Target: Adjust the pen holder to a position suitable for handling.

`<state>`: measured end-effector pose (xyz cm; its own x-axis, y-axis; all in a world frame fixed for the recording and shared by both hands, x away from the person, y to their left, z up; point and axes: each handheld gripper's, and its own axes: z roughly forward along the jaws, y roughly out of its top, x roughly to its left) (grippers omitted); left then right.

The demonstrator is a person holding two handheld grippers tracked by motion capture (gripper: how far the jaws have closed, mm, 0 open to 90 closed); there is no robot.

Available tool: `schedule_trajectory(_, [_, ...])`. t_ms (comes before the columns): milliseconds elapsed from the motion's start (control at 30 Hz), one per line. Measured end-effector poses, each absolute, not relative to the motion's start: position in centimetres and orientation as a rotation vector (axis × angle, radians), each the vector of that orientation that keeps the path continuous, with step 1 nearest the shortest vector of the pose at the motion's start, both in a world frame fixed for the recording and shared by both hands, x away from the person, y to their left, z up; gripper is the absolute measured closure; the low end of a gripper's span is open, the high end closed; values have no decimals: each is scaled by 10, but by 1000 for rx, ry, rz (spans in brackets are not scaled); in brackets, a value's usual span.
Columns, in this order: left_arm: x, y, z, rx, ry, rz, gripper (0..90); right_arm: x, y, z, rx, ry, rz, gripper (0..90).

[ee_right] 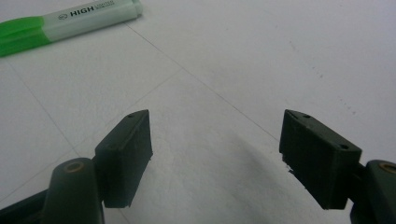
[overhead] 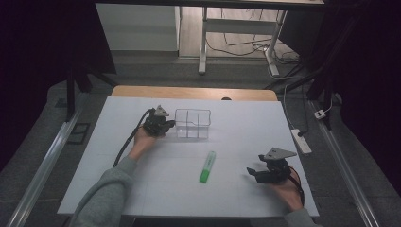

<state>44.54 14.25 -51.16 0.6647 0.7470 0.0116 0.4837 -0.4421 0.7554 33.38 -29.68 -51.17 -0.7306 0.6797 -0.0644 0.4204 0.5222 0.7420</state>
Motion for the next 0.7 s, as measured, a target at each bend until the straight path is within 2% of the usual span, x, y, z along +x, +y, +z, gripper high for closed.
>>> schedule_trajectory(700, [451, 117, -511, 2135, 894, 425, 889, 333, -293, -512, 901, 2425, 1038, 257])
